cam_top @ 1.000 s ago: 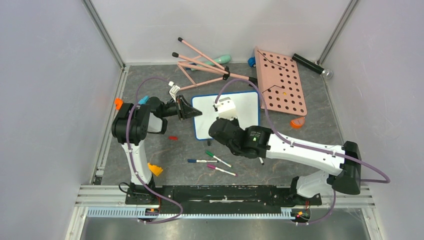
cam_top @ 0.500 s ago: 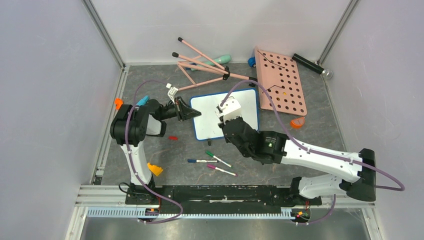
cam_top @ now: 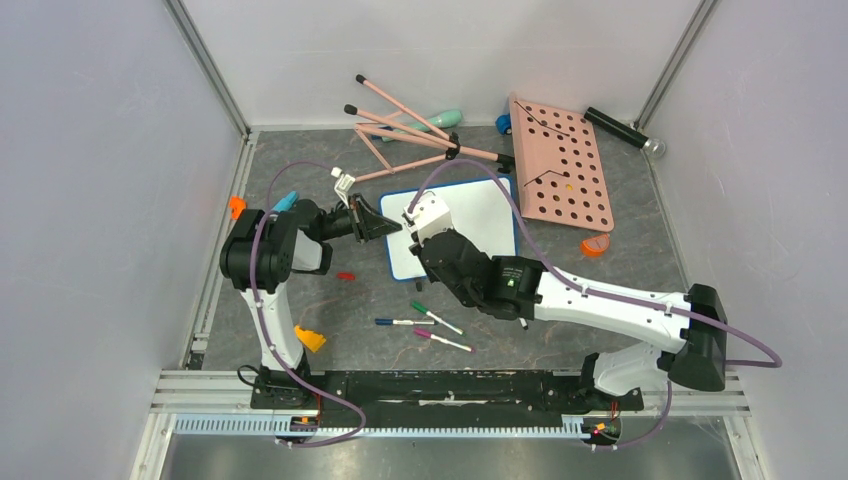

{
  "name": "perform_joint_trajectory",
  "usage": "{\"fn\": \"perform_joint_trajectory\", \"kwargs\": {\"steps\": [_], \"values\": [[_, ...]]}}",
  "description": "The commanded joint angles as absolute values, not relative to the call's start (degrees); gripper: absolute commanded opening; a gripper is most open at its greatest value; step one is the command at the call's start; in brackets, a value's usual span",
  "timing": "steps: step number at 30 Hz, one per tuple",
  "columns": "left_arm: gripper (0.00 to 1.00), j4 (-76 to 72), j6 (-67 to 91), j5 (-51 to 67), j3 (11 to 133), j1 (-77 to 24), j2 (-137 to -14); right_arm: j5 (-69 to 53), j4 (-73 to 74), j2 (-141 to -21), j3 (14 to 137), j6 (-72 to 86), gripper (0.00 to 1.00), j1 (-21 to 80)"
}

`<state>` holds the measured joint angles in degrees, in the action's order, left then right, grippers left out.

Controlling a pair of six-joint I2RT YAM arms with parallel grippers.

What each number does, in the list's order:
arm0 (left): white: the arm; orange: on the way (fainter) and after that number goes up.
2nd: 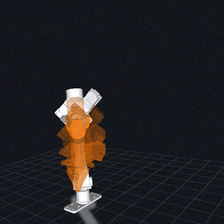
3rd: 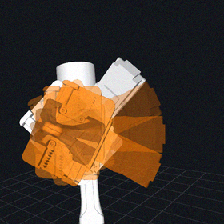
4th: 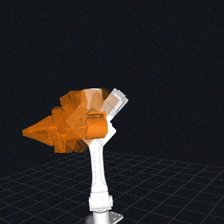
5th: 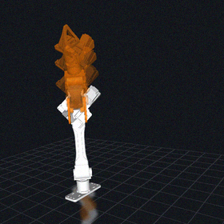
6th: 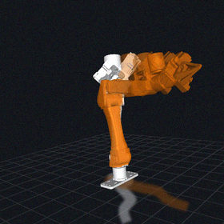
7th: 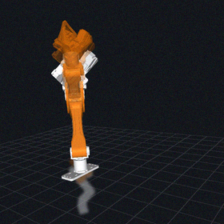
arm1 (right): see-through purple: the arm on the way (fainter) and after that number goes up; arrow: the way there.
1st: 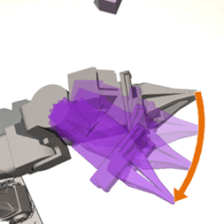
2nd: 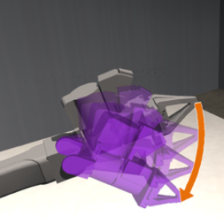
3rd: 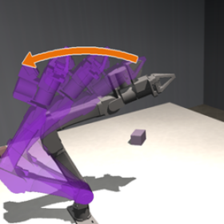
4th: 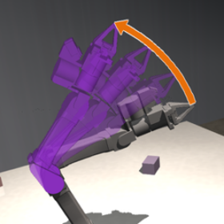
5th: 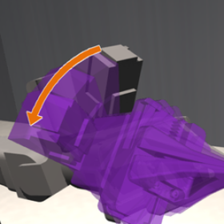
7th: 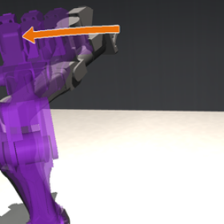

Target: Write a sentence on the whiteboard

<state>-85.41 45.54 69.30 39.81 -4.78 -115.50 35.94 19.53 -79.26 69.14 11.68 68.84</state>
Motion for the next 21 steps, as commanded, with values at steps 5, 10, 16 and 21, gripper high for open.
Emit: {"fn": "perform_joint_trajectory", "kwargs": {"steps": [5,10,16,21], "values": [[0.02,-89.21,42.29,66.74,42.83,-3.44,-118.38,35.34,16.62,-80.17,72.83,10.55,0.0,66.5],[0.02,-89.21,41.99,66.8,42.56,-3.47,-118.19,34.01,16.16,-81.15,74.11,10.22,0.0,64.38],[0.02,-89.21,42.29,66.9,42.72,-3.45,-118.29,33.27,16.08,-83.27,76.47,10.18,0.0,62.98],[0.02,-89.21,42.34,66.7,42.54,-3.49,-118.21,31.86,16.04,-84.75,77.73,10.29,0.0,62.41]]}}
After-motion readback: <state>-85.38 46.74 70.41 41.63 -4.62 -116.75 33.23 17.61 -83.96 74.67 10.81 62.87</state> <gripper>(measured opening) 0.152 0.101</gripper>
